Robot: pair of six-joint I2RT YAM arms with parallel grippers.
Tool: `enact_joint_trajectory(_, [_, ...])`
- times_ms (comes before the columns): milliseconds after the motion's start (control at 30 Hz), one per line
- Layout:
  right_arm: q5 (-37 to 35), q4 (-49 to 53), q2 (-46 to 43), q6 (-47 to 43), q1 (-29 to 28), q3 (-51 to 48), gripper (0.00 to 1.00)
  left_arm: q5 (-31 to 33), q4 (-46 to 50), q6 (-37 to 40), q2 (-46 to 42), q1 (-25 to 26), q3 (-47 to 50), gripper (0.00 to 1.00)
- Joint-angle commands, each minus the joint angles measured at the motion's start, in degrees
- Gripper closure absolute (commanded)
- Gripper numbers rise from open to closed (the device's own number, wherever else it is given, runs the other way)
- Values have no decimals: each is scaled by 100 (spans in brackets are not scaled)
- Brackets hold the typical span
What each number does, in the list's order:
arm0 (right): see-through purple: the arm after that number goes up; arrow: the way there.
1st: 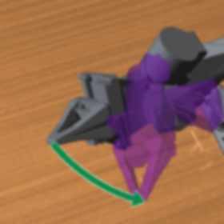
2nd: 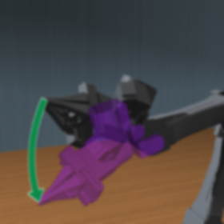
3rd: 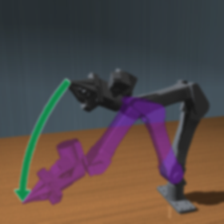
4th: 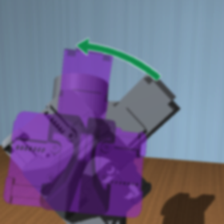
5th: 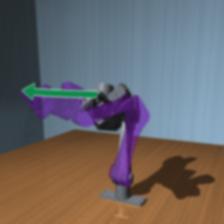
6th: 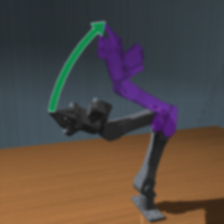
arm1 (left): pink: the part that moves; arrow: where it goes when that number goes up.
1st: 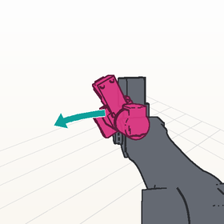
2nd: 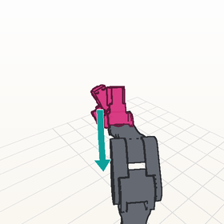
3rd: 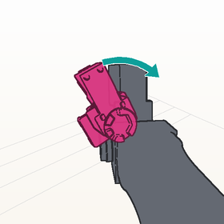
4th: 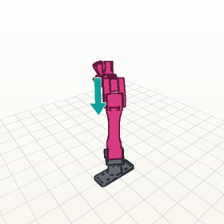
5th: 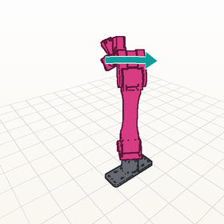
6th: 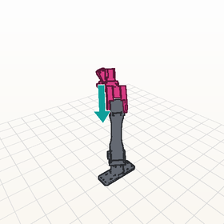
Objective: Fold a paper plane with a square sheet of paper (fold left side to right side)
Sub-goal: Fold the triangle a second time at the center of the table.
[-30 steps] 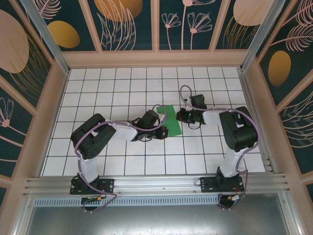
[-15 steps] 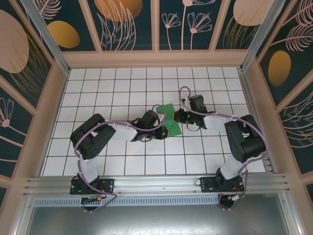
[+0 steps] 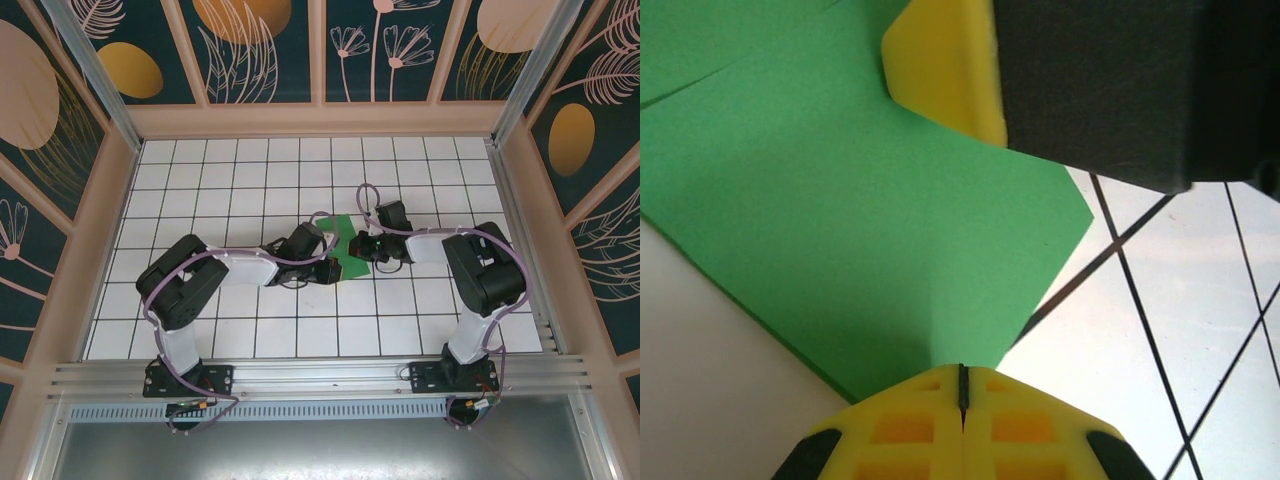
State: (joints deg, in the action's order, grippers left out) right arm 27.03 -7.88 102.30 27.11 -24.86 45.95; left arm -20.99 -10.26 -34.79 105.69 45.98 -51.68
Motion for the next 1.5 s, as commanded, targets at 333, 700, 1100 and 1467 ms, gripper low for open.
enact_joint_trajectory(333, [-216, 473, 215, -47, -37, 45, 100, -457, 32, -111, 136, -2, -89, 96])
enact_joint_trajectory(700, [-302, 573, 201, -90, -41, 40, 100, 42, 207, -134, 214, -2, 61, 97])
enact_joint_trajectory(1100, [-382, 702, 206, -171, -38, 132, 100, -176, 170, -94, 106, 11, 409, 98])
enact_joint_trajectory(1467, [-377, 764, 229, -197, -39, 203, 100, -541, -258, -275, -540, -8, 719, 98])
